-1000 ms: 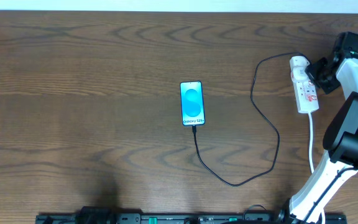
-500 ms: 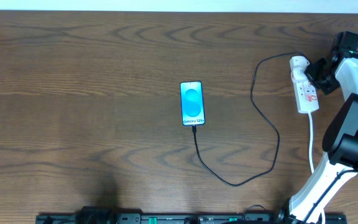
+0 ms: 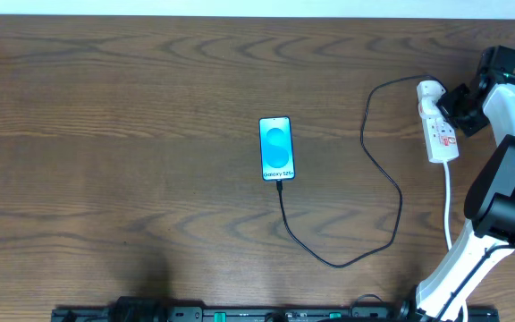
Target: Plug charger to phone and switch on socket
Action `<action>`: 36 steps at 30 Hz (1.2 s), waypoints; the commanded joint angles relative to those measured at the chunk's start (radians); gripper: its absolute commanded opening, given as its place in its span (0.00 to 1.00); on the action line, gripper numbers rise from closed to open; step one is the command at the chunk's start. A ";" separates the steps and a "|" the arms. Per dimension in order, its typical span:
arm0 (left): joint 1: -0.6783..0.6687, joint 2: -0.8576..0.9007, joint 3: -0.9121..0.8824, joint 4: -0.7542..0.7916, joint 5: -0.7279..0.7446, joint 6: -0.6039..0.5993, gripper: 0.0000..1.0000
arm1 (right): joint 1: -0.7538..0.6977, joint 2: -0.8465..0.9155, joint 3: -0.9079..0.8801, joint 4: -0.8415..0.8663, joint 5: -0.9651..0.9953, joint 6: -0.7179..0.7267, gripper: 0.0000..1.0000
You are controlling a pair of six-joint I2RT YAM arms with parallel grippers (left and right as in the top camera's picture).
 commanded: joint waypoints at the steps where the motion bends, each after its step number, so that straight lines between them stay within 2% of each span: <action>1: -0.005 -0.011 -0.002 -0.002 -0.009 0.006 0.98 | -0.004 -0.023 -0.008 0.008 -0.006 0.016 0.01; 23: -0.005 -0.011 -0.002 -0.002 -0.009 0.006 0.98 | -0.024 -0.023 0.020 -0.011 -0.006 0.024 0.01; 29: -0.005 -0.011 -0.002 -0.002 -0.009 0.006 0.98 | -0.014 -0.023 0.019 -0.004 -0.006 -0.004 0.01; 36: -0.005 -0.011 -0.002 -0.002 -0.009 0.006 0.98 | 0.016 -0.023 0.019 0.044 -0.006 -0.130 0.01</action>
